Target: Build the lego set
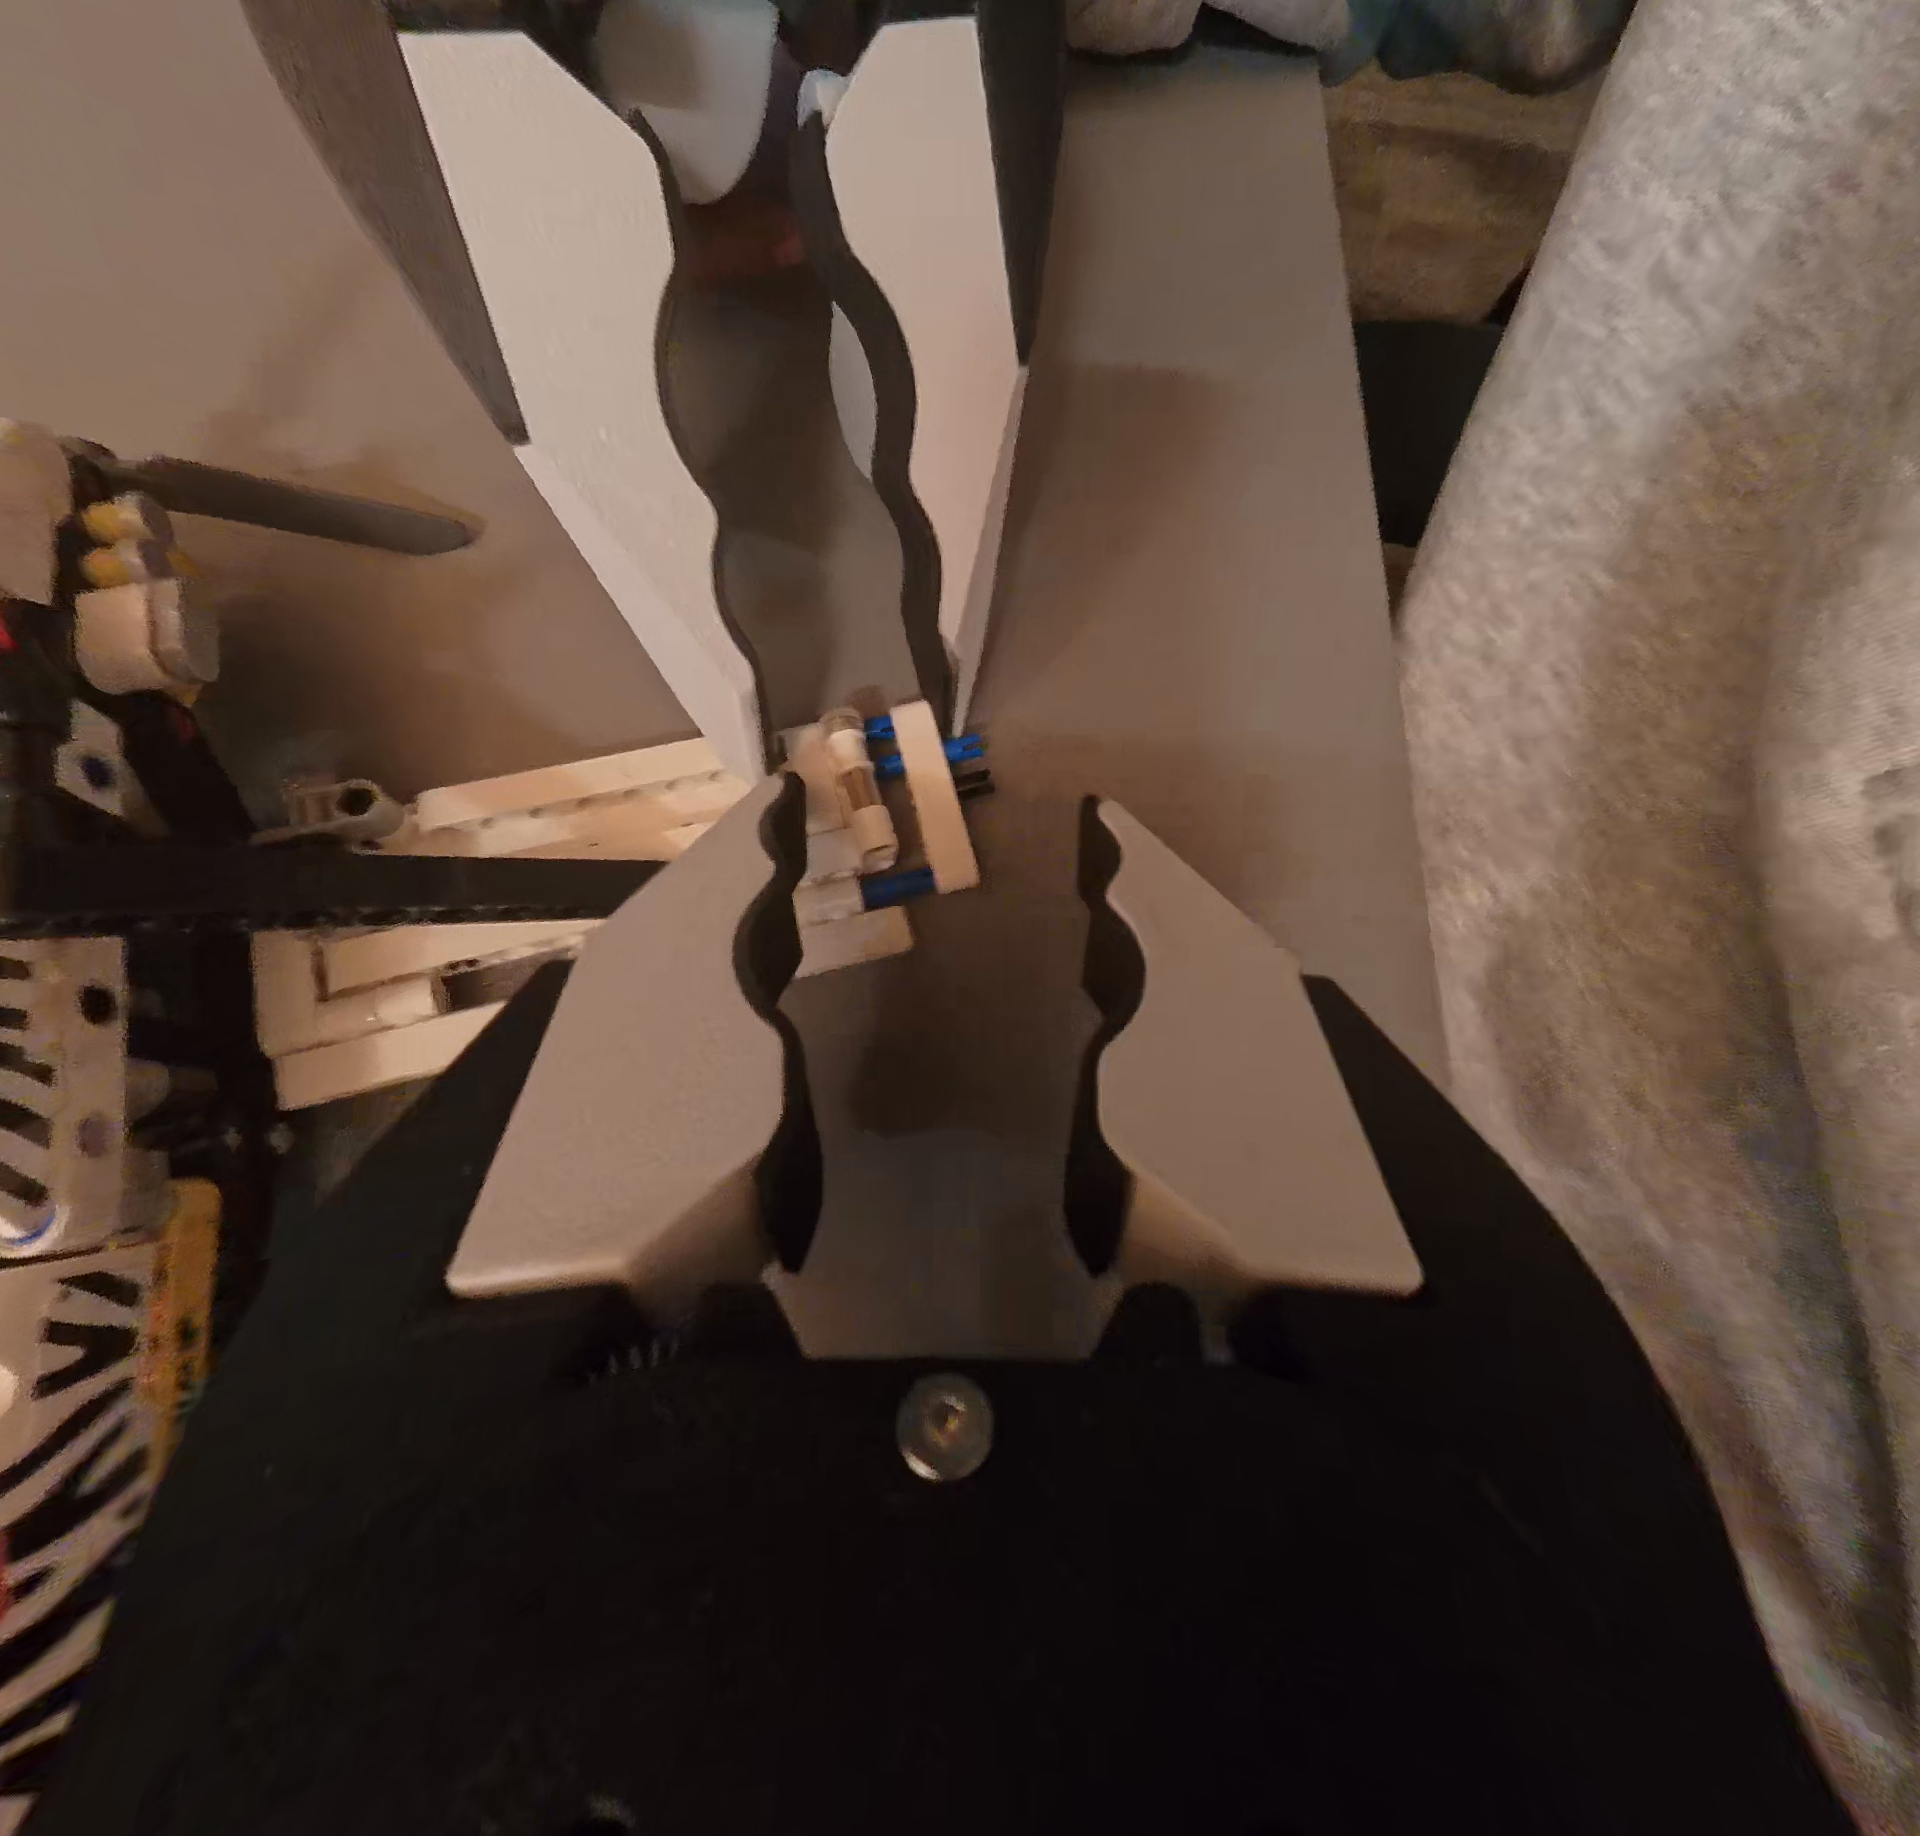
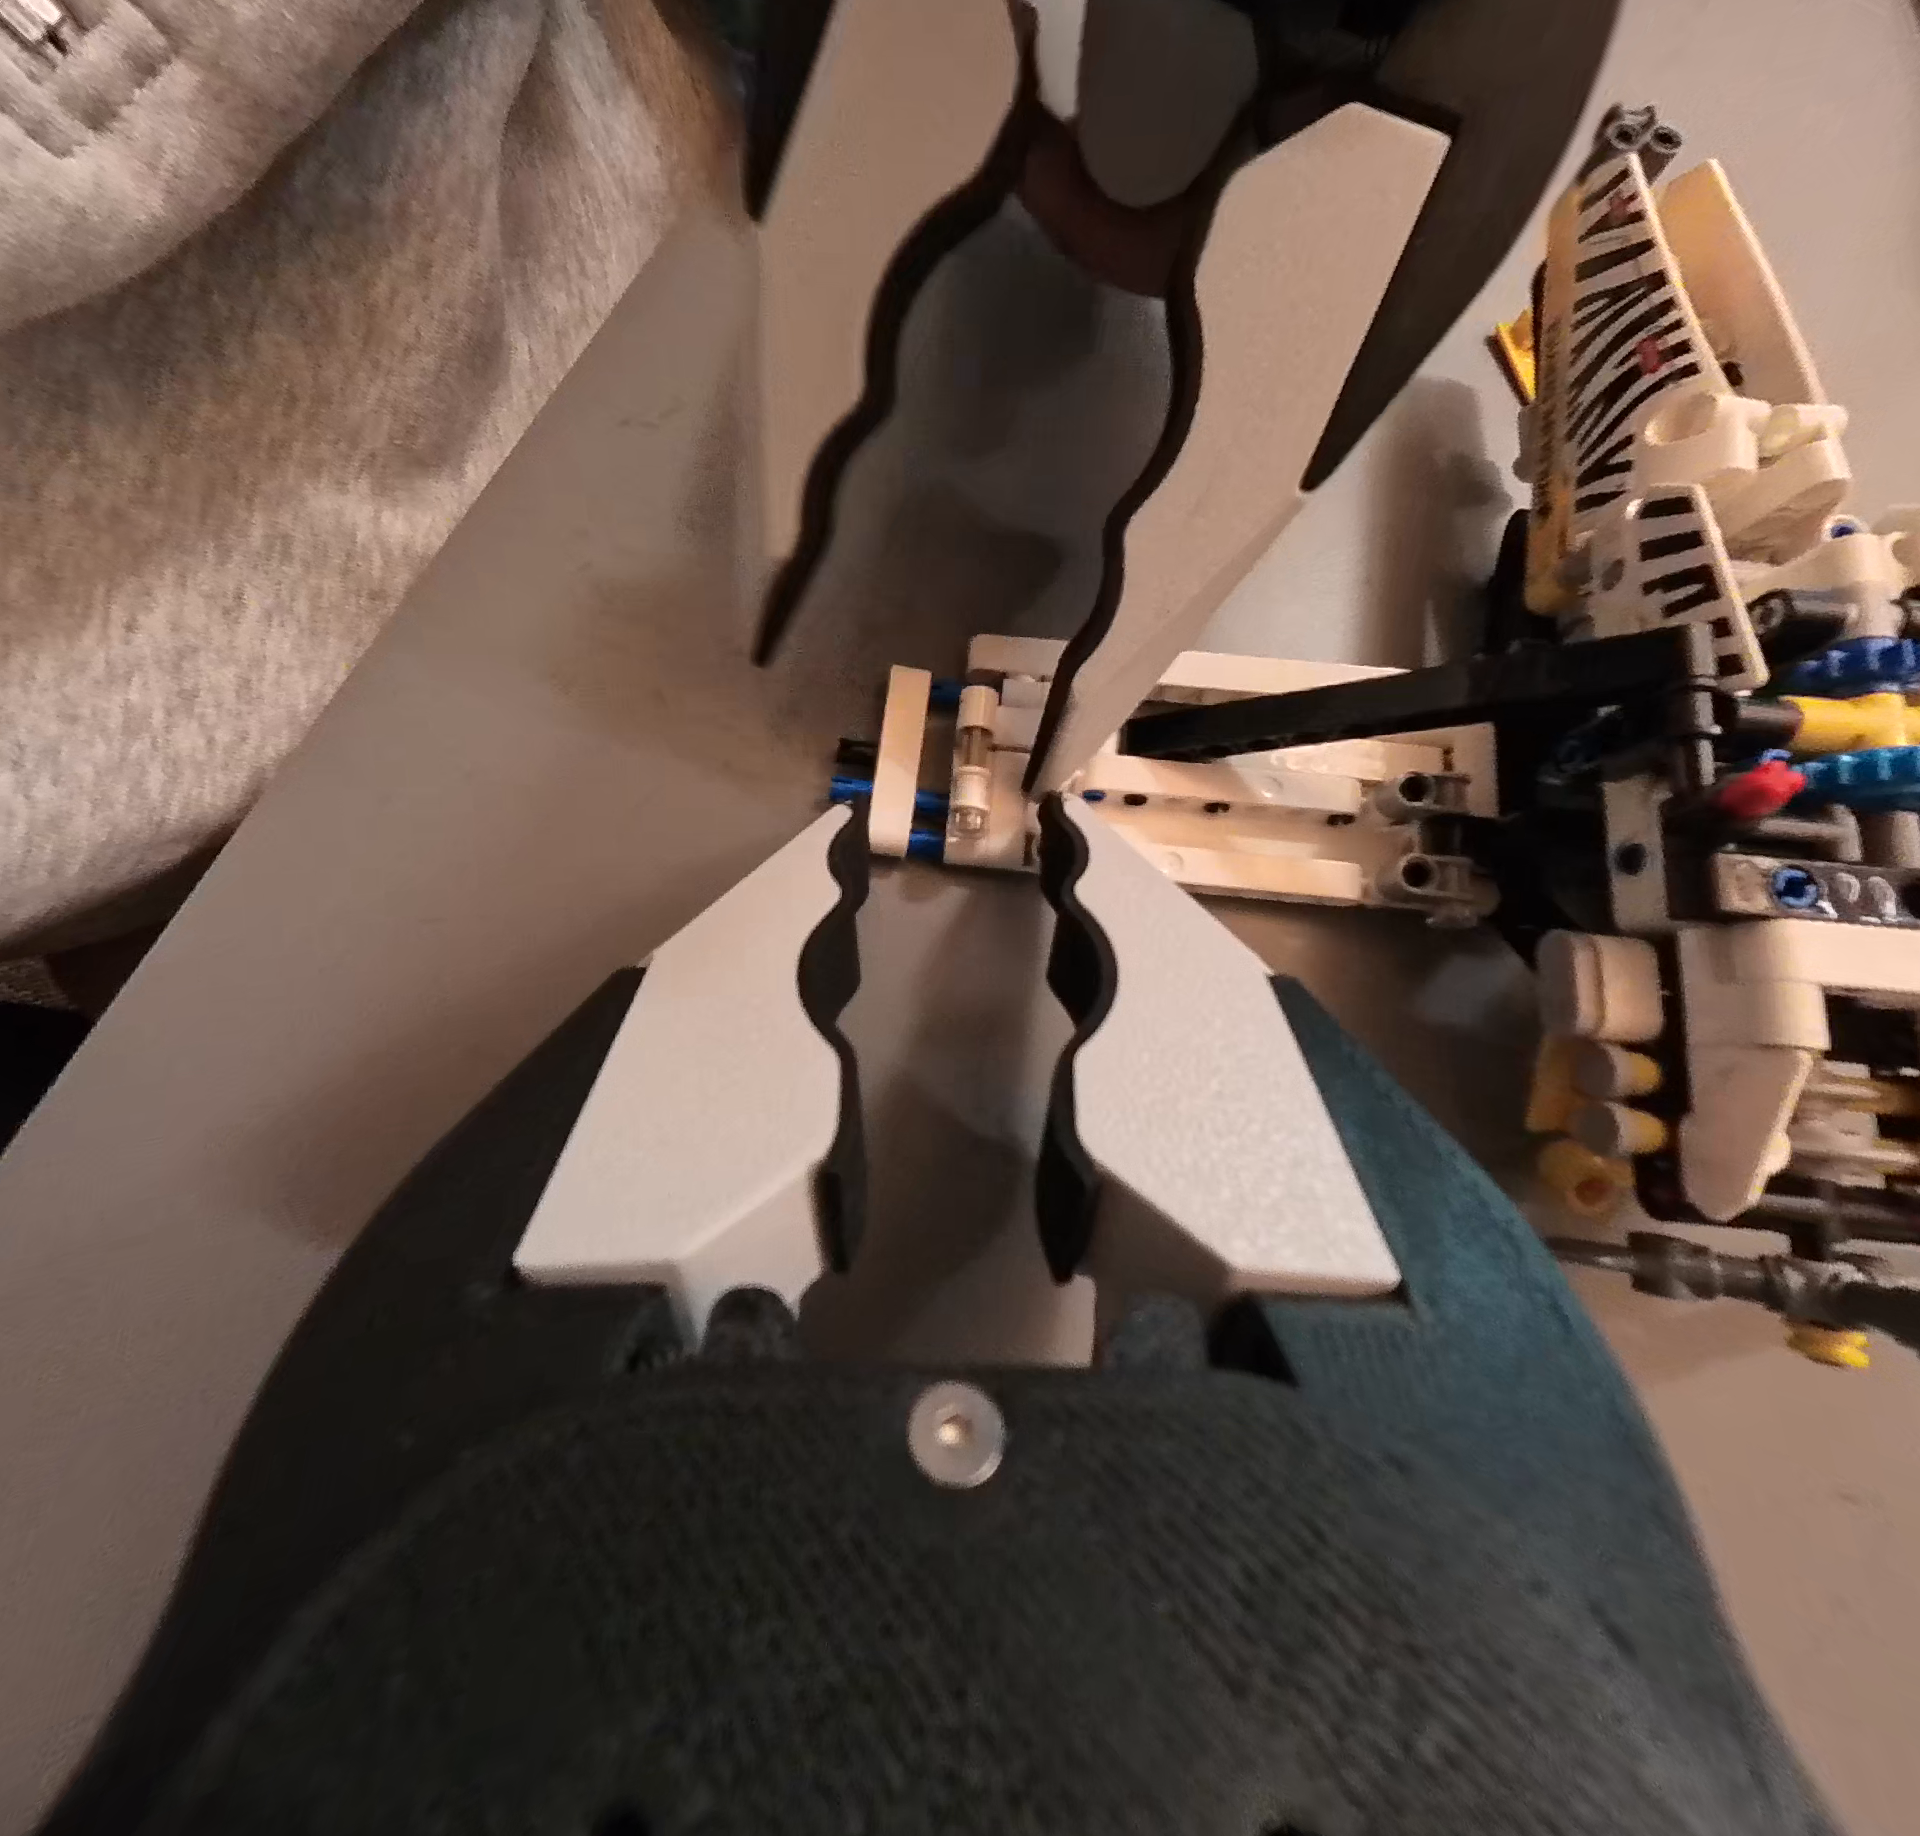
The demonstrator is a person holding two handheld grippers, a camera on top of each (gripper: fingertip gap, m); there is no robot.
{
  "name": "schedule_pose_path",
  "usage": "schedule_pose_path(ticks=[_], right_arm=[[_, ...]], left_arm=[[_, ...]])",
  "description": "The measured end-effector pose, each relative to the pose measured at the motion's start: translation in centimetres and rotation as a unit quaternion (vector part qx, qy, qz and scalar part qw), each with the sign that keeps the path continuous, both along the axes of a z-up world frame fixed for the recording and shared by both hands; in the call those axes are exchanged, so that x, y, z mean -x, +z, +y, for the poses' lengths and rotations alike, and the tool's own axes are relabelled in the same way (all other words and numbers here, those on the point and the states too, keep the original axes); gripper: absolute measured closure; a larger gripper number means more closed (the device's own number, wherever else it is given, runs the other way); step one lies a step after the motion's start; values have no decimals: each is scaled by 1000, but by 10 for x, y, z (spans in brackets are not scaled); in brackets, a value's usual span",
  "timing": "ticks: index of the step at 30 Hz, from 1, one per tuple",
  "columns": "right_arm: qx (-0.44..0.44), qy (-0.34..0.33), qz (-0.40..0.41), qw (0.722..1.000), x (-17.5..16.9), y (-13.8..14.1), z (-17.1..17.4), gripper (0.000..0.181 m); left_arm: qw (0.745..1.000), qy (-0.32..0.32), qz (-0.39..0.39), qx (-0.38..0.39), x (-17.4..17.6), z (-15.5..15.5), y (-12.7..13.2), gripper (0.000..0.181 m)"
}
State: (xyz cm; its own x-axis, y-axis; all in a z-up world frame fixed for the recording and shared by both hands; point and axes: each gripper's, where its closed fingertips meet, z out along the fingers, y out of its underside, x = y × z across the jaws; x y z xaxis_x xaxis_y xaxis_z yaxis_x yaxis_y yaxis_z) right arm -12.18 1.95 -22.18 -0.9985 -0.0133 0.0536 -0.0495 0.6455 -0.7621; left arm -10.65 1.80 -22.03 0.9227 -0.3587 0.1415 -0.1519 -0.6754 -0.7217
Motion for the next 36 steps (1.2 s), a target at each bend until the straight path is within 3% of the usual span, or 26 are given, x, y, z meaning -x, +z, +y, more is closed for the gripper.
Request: schedule_pose_path(ticks=[1, 8, 14, 23, 30, 36], right_arm=[[0, 4, -2, 1000, 0, 0, 0, 152], [-1, -3, 12, 1000, -1, 0, -1, 152], [-1, -11, 6, 1000, -3, 0, -4, 152], [1, -33, -2, 999, -4, 0, -11, 152], [0, -44, 0, 999, -5, 0, -17, 152], [-1, -53, 6, 999, -2, 0, -18, 152]], left_arm=[[1000, 6, -7, 5, -4, -2, 1, 123], [989, 147, 17, -12, 14, -18, 7, 125], [973, 232, -10, -11, 18, -15, 3, 136], [962, 272, -38, 8, 16, -33, -4, 131], [964, 265, 22, 7, 21, -33, -9, 144], [966, 259, 13, 7, 22, -34, -8, 147]])
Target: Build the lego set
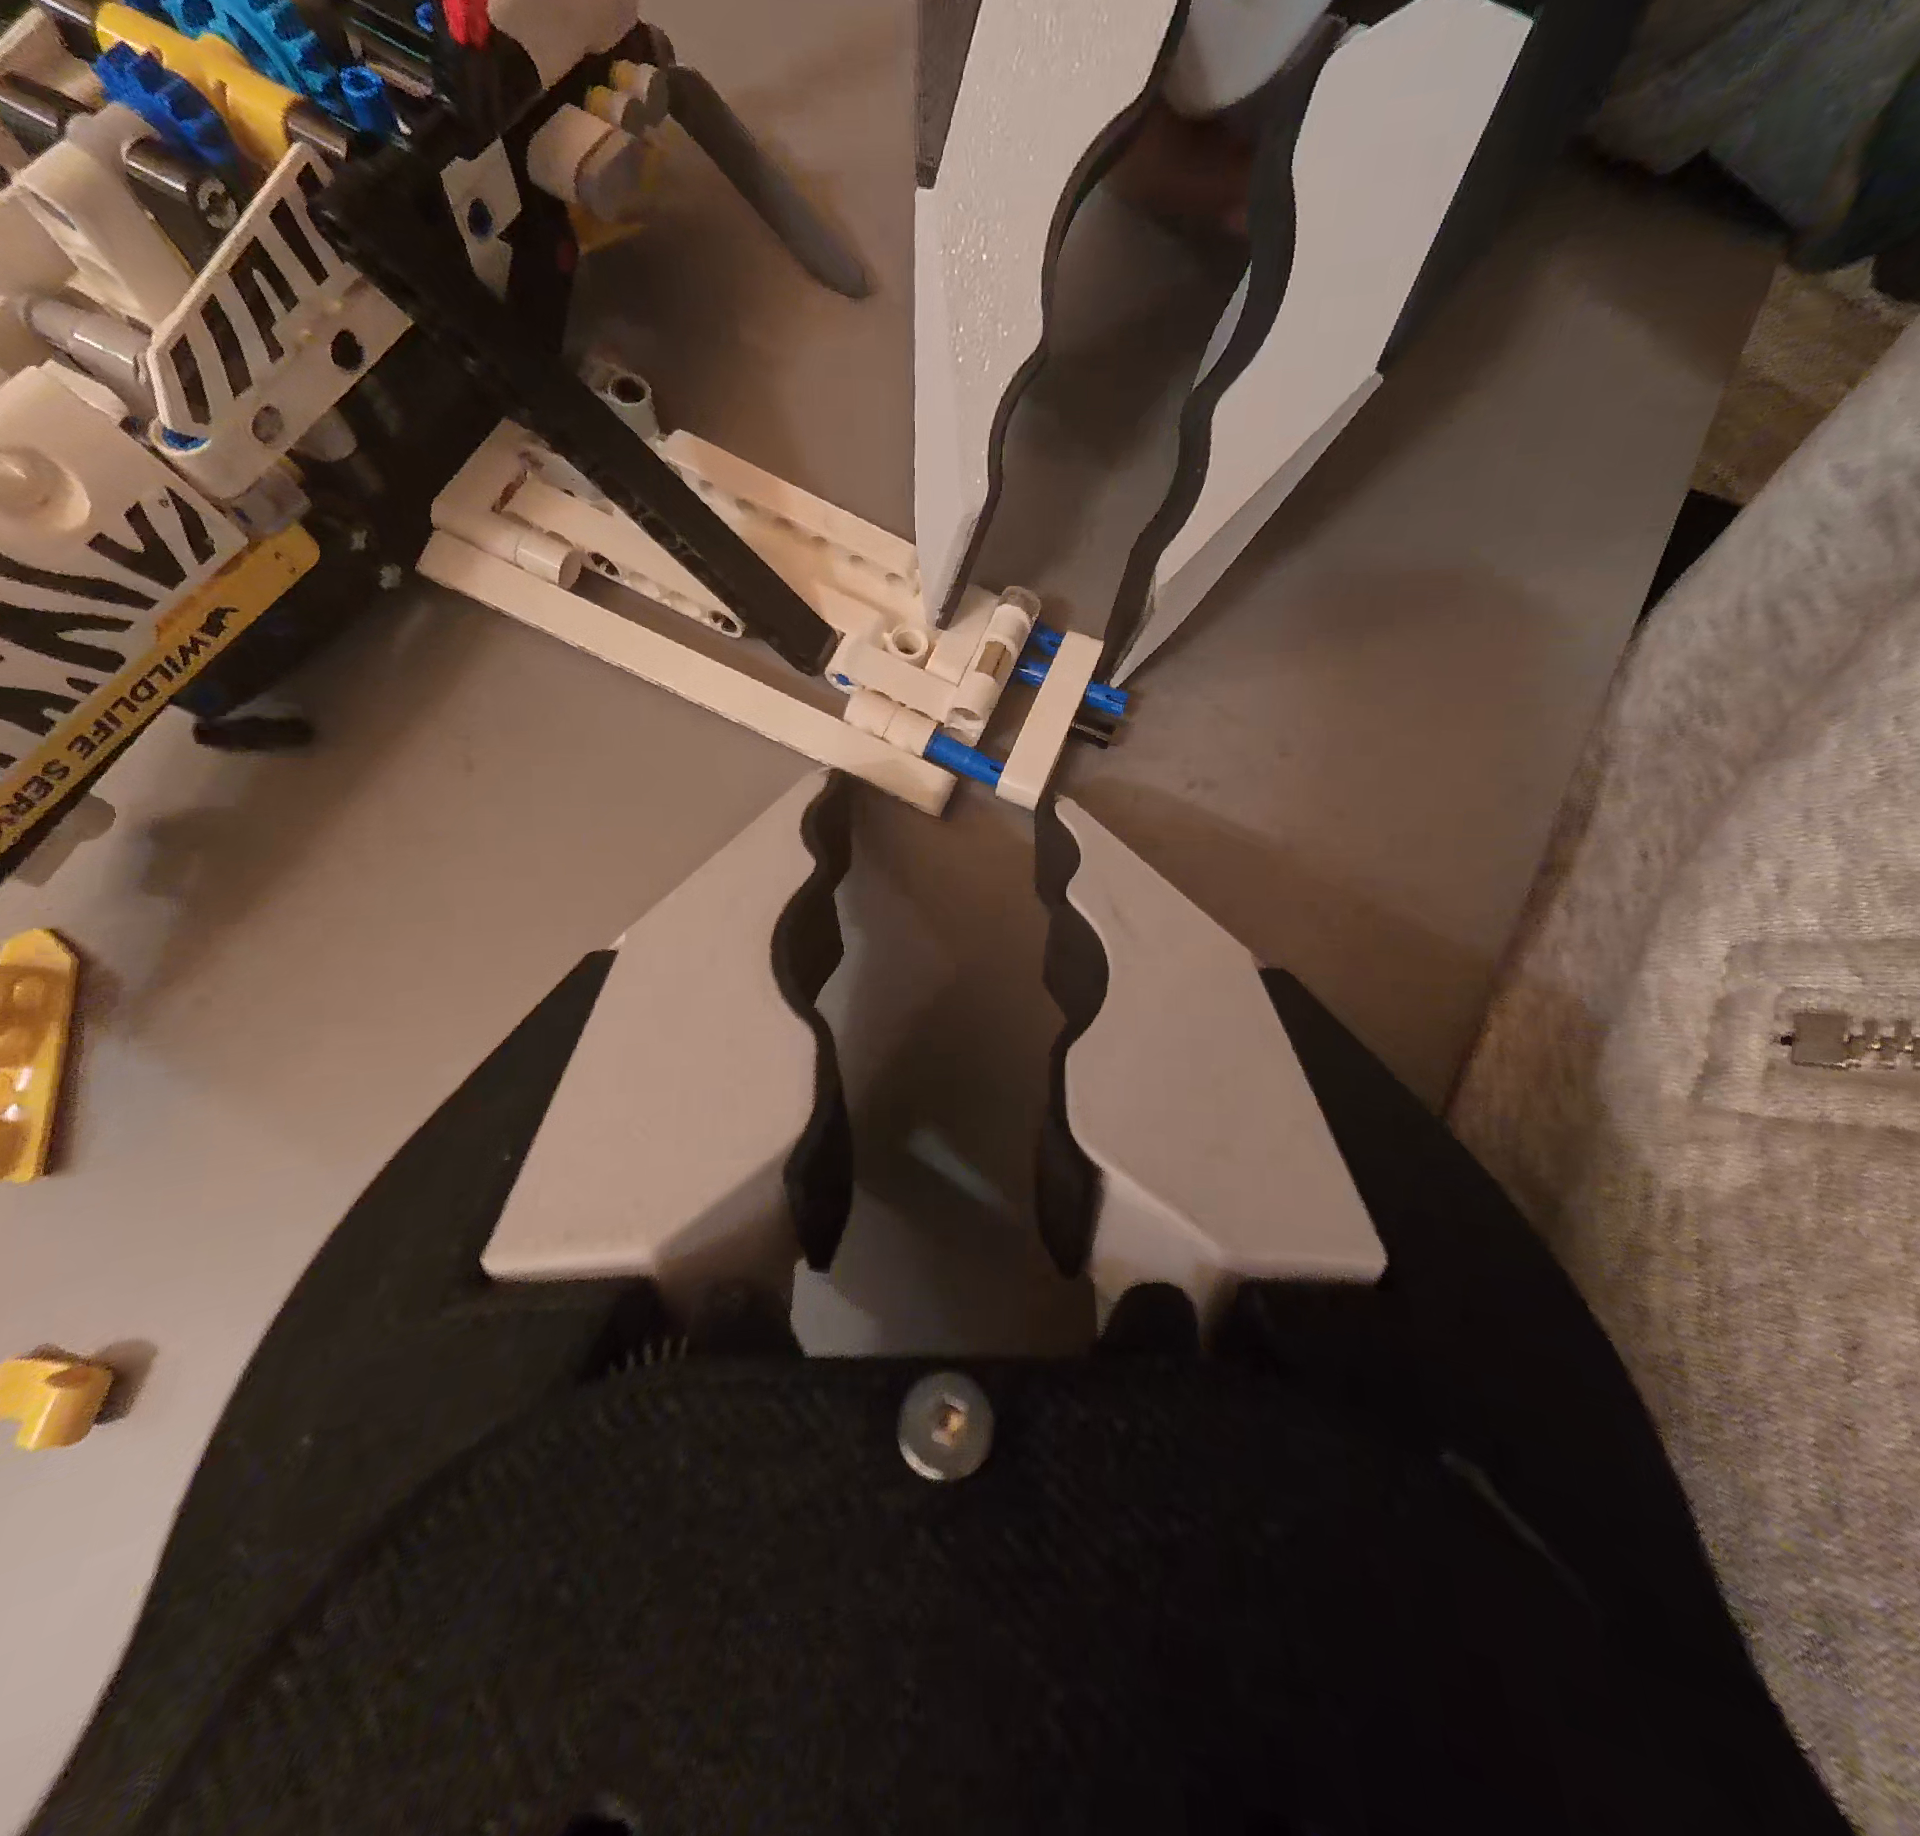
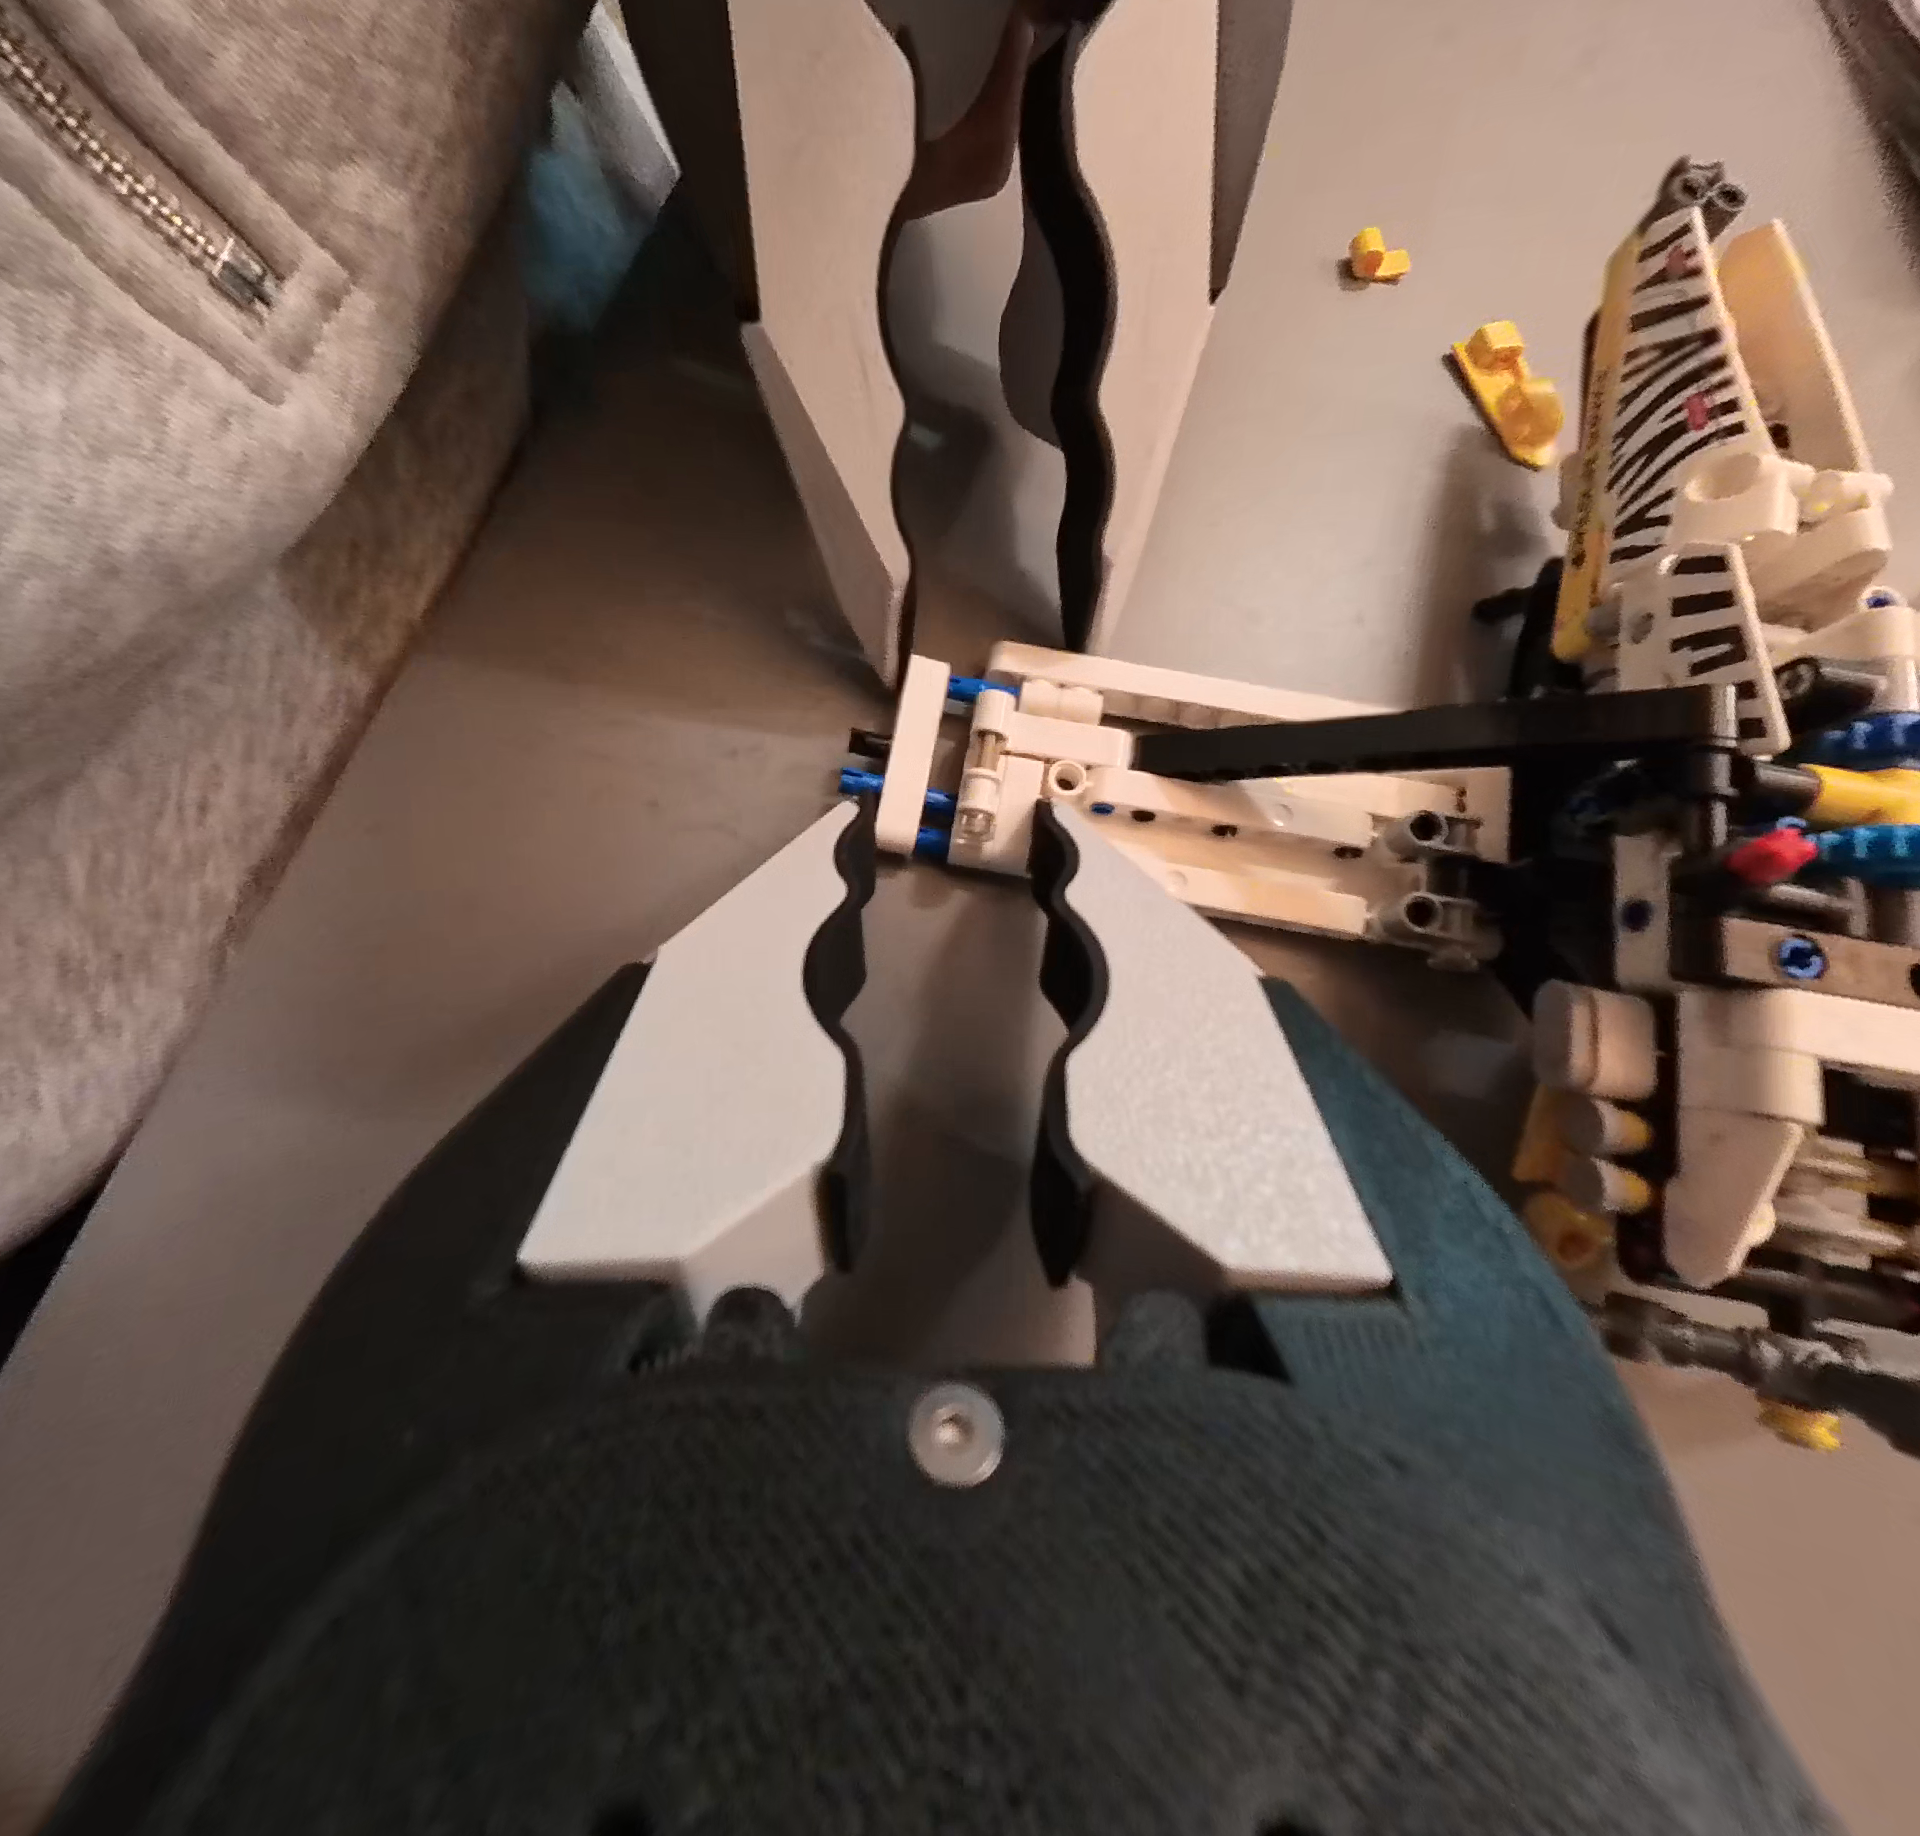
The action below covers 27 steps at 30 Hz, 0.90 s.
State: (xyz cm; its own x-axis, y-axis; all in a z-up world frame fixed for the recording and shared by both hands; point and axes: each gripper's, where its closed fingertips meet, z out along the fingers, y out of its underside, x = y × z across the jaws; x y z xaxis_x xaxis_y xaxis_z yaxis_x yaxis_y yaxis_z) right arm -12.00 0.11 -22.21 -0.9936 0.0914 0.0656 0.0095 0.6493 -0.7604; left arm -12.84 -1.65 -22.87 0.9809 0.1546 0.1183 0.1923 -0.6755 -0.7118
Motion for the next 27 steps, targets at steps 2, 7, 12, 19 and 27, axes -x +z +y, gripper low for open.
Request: schedule_pose_path(ticks=[2, 7, 12, 19, 27], right_arm=[[-1, -4, 1, 1000, 0, 0, 0, 152], [-1, -6, -1, 1000, 0, 0, 0, 152], [-1, -13, -10, 1000, -1, 1, 0, 153], [-21, -17, -4, 1000, -1, 0, 1, 153], [-24, -20, -2, 1000, -1, 0, 1, 153]], left_arm=[[1000, -2, 4, 2, 0, 0, 0, 149], [1000, -4, -11, -4, 0, 0, 1, 149], [1000, -5, -22, -4, -1, 0, 1, 149], [1000, -8, 23, 9, 4, -3, 3, 138], [988, -95, 121, -1, 1, 5, 5, 138]])
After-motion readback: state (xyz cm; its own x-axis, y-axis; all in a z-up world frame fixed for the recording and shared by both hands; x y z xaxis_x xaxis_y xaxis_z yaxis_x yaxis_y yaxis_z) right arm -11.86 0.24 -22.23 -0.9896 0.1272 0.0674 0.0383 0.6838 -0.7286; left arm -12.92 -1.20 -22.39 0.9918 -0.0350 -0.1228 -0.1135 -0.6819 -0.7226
